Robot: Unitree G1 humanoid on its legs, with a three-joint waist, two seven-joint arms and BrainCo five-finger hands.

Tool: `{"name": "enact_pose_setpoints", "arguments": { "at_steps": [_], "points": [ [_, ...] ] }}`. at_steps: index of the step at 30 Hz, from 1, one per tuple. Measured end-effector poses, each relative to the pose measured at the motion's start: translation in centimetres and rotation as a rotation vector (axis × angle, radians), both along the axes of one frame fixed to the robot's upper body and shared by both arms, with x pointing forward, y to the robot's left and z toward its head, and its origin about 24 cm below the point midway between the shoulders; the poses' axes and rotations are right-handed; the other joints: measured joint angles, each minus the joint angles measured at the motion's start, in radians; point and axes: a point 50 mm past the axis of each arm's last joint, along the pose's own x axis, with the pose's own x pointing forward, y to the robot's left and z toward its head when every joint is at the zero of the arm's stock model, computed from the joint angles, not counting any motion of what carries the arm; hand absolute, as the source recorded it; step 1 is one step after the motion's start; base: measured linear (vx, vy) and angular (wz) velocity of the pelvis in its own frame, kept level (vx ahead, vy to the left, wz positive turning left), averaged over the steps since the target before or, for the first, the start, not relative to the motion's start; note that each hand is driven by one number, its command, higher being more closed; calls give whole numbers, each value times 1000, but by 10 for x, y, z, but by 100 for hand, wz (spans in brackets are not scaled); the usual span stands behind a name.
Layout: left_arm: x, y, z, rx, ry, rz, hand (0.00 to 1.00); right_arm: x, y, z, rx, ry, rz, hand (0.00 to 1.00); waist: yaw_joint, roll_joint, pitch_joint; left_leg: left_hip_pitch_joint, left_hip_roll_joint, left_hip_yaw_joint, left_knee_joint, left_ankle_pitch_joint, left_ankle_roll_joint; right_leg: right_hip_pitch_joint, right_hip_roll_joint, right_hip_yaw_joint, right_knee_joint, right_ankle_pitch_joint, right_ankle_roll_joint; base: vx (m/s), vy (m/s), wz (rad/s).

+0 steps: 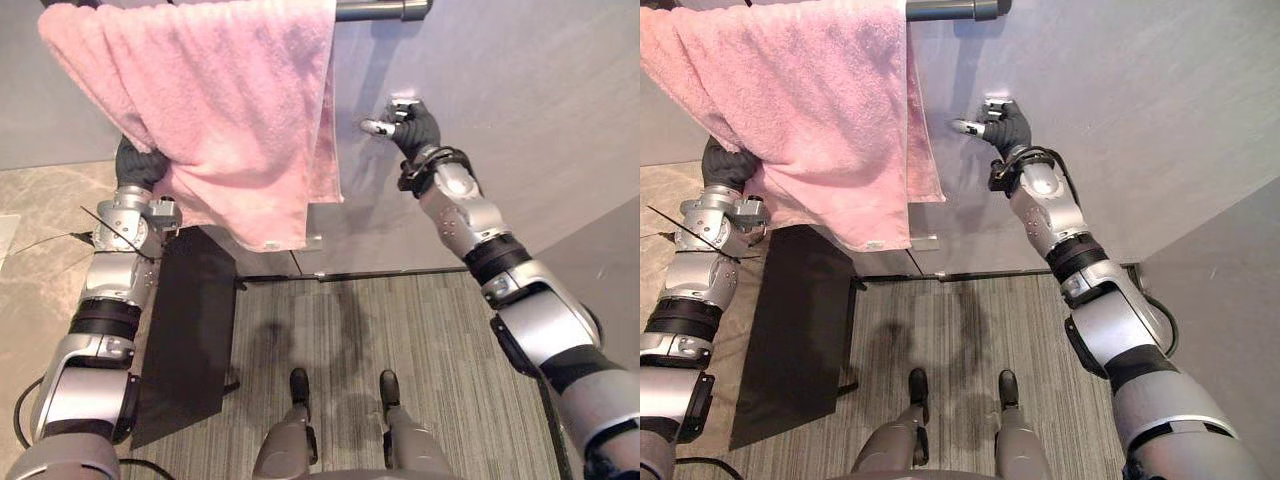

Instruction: Organize washtable

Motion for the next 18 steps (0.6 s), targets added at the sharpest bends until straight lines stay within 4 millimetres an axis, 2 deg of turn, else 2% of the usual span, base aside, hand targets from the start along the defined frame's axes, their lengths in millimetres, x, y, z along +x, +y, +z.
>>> {"name": "enact_pose_setpoints", "arguments": {
  "at_steps": [4, 9, 18],
  "points": [
    [1, -3, -3, -17, 2, 0, 100, -1, 8, 1, 0, -4, 18, 0, 1, 0, 0, -1, 3, -7, 0, 3, -4, 3, 4, -4, 0, 2, -1, 1, -3, 3],
    [2, -4, -4, -21, 5, 0, 100, -3, 31, 18, -12, -54, 73, 0, 7, 0, 0, -1, 14, -13, 2, 10, -12, 4, 15, -8, -1, 8, -9, -4, -4, 1],
    [3, -9, -9, -45, 11, -8, 100, -7, 49, 30, -31, -95, 113, 0, 14, 0, 0, -1, 13, -31, 0, 11, -12, 16, 13, -26, -3, 8, -10, -15, -3, 6]
  ]
}}
